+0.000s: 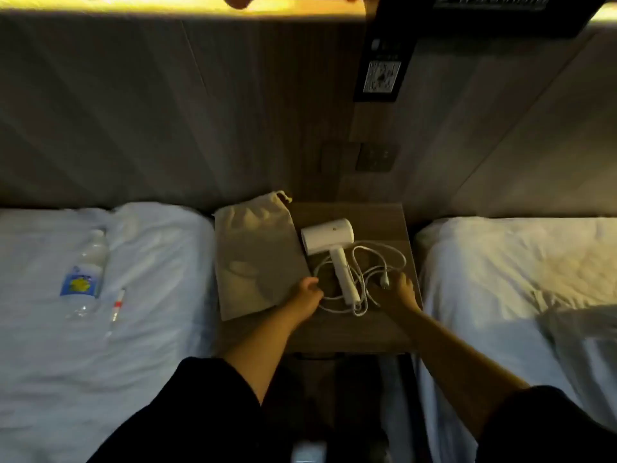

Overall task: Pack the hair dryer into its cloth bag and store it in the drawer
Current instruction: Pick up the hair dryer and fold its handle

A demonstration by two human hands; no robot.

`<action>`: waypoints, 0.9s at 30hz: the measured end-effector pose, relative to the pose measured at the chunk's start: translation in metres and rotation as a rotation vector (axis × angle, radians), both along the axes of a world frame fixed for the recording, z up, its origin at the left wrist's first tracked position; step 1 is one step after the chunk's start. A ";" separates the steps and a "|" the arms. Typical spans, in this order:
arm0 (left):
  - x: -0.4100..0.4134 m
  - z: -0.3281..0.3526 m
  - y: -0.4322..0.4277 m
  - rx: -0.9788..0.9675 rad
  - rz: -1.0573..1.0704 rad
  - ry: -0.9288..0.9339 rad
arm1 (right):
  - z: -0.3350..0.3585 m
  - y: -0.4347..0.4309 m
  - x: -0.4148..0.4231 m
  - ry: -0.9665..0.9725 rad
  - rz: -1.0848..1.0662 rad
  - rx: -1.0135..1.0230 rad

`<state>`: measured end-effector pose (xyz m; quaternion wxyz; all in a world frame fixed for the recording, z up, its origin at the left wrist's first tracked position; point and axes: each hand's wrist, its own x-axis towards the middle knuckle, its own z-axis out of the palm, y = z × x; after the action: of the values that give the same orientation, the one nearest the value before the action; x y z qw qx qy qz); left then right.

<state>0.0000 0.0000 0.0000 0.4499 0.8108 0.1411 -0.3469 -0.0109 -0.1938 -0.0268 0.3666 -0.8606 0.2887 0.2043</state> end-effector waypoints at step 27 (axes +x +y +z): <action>0.024 -0.168 -0.005 0.352 -0.257 -1.036 | -0.123 0.043 0.028 -0.425 0.132 -0.502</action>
<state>0.0241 -0.0052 -0.1679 0.2724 0.9487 -0.1424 0.0736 0.0167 -0.1508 -0.1493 0.1812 -0.9642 0.1905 -0.0341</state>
